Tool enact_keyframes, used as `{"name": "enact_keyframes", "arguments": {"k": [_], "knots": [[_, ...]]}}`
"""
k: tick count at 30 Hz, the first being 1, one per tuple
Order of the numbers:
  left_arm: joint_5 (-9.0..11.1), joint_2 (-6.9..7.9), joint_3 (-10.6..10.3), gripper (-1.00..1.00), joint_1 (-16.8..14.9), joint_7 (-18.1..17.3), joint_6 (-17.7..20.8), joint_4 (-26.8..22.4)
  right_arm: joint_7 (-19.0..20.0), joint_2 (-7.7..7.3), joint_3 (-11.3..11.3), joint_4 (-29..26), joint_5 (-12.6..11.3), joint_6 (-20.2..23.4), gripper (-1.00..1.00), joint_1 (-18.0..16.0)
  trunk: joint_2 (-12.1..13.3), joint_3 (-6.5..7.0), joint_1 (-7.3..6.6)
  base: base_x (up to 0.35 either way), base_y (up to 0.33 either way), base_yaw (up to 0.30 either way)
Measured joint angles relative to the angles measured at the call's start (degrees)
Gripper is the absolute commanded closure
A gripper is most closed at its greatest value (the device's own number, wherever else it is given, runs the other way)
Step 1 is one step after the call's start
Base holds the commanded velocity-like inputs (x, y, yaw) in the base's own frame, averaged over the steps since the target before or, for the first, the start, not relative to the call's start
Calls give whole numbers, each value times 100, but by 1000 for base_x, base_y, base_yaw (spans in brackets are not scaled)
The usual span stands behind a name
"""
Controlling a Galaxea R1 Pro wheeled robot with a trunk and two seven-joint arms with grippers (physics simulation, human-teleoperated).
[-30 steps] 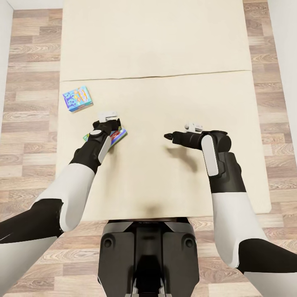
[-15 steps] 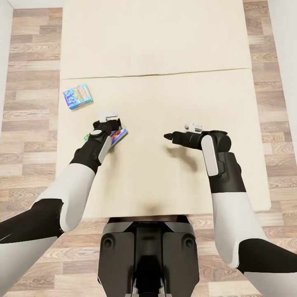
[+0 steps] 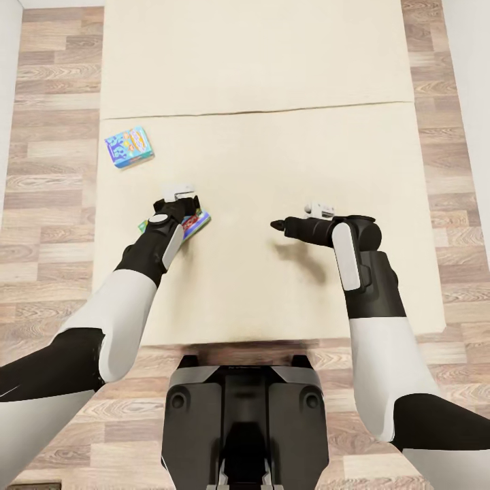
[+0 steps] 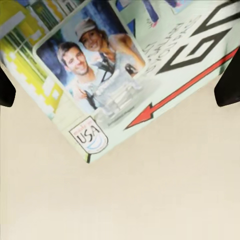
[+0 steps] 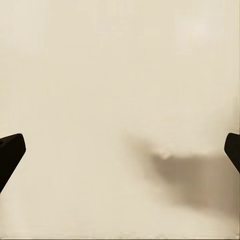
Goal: Put all the toys in the child's room - the three board games (two on the bed and one on the table), the two jigsaw puzzles on the table, and the tennis ball on the table - inside the toy box on the table in the child's room.
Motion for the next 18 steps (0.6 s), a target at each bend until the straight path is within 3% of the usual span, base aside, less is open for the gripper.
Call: {"name": "enact_keyframes", "arguments": {"k": [18], "knots": [[0,-2,2,-100,0,2,0,0,0,3,0,0,0,0,-100,0,0,0,-1,-145,0,0]]}}
